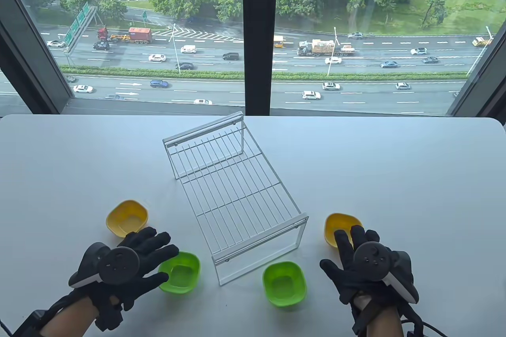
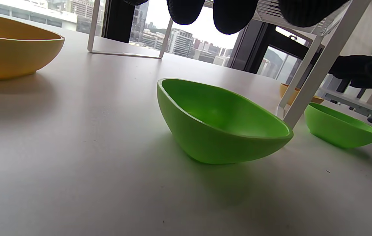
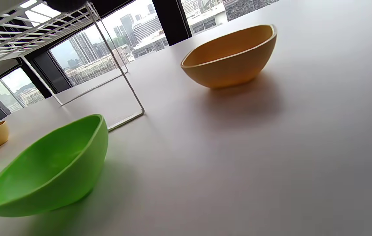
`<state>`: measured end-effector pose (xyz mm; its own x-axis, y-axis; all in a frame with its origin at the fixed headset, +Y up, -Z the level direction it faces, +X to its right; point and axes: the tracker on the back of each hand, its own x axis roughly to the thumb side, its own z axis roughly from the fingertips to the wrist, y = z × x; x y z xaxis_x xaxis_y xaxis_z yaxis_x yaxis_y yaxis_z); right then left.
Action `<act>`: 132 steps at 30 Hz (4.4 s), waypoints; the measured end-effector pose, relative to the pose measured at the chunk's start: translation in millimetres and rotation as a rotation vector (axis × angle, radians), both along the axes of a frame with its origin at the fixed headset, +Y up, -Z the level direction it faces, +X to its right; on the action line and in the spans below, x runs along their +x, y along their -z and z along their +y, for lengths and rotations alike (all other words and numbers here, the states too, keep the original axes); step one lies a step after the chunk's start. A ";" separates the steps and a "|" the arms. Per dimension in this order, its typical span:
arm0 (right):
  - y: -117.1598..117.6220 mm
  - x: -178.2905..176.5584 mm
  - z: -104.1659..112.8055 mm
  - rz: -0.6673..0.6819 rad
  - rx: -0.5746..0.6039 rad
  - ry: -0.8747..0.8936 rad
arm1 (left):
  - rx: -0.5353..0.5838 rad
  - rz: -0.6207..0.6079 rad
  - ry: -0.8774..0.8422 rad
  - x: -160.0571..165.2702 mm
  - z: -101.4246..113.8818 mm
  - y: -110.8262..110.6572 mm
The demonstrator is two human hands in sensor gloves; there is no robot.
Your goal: Flip small dish upside down onto kitchen shelf
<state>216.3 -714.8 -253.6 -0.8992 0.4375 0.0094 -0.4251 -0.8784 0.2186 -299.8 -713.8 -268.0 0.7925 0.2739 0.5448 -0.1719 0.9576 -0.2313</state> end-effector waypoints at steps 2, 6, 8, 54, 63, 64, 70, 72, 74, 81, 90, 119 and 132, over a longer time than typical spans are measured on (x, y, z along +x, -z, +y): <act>-2.0 0.2 0.7 0.004 0.017 0.013 | -0.038 -0.044 -0.022 3.0 -3.6 -0.8; -3.0 -0.7 -2.8 0.017 -0.002 0.002 | -0.085 -0.073 0.038 8.4 -11.6 -2.2; -2.0 -1.5 -4.1 0.024 -0.013 0.003 | -0.103 -0.093 0.059 10.7 -14.7 -2.8; -2.5 2.9 -4.8 0.006 -0.019 0.015 | 0.243 -0.092 0.343 29.2 -27.0 -8.5; -1.2 3.8 -4.2 0.003 -0.023 0.012 | 0.252 -0.113 0.325 30.3 -20.2 -8.2; -1.4 4.2 -4.0 0.000 -0.021 0.014 | 0.256 -0.114 0.320 30.1 -17.7 -8.8; -2.4 5.8 -5.6 0.003 -0.026 0.023 | 0.299 -0.077 0.205 22.6 1.3 -8.7; -1.3 5.7 -6.5 0.004 -0.037 0.027 | 0.311 -0.066 0.184 19.2 5.1 -8.4; -0.7 5.7 -6.0 0.008 -0.034 0.024 | 0.313 -0.062 0.167 16.4 7.4 -8.4; -1.2 6.4 -5.7 0.006 -0.029 0.033 | 0.311 -0.066 0.139 14.2 9.2 -8.3; -1.1 6.7 -5.8 0.012 -0.026 0.038 | 0.297 -0.083 0.102 13.6 12.1 -9.0; -3.9 9.8 -3.1 0.010 -0.022 0.115 | 0.307 -0.058 -0.122 -2.7 39.8 -17.5; -3.4 9.2 -0.5 0.039 -0.020 0.138 | 0.295 -0.011 -0.053 8.0 65.2 -2.8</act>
<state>225.6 -715.3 -250.2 -0.8298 0.5570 0.0333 -0.5320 -0.8077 0.2542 -291.7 -648.6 -265.1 0.7753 0.1432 0.6152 -0.2222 0.9735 0.0534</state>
